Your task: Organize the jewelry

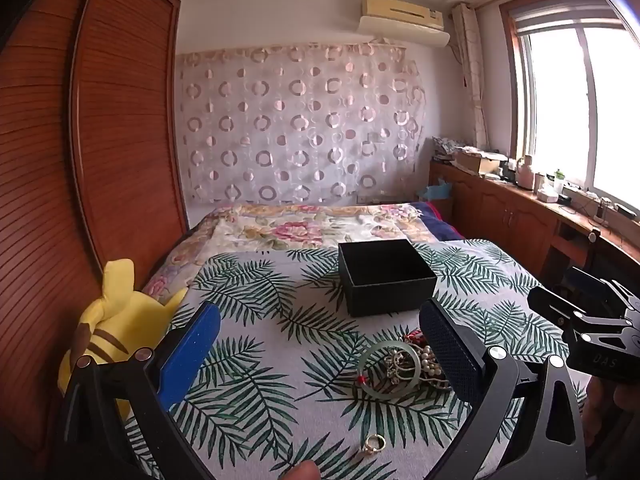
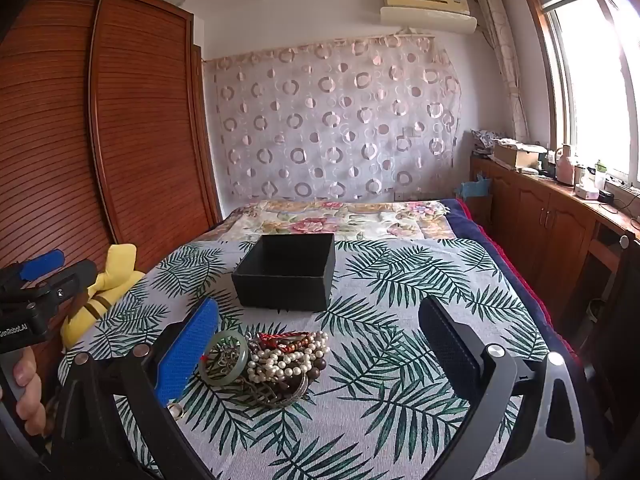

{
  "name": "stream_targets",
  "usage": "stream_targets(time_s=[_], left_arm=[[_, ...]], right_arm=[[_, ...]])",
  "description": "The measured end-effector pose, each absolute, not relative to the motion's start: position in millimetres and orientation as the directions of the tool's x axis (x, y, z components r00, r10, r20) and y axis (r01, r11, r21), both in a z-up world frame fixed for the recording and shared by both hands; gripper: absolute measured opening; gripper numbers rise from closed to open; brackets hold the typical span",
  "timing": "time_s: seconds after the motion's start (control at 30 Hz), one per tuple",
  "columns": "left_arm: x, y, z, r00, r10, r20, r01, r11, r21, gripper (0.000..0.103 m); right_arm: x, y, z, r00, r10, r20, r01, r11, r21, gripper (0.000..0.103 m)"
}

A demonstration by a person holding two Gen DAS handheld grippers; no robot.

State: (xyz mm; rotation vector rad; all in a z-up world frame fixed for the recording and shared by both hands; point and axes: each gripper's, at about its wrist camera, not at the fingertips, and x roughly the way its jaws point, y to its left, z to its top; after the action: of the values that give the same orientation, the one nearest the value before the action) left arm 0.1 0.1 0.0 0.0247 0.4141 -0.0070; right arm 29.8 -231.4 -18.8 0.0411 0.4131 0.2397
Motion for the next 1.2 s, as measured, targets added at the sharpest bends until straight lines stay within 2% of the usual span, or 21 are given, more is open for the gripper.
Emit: stream_targets(time_s=[1.2], left_arm=[[-0.7, -1.2, -8.7, 0.915, -0.007, -0.404, 0.018, 1.000, 0.023, 0.097]], right_arm=[[23.6, -231.3, -17.8, 0.887, 0.242, -0.393, -0.225, 0.970, 0.090, 0.101]])
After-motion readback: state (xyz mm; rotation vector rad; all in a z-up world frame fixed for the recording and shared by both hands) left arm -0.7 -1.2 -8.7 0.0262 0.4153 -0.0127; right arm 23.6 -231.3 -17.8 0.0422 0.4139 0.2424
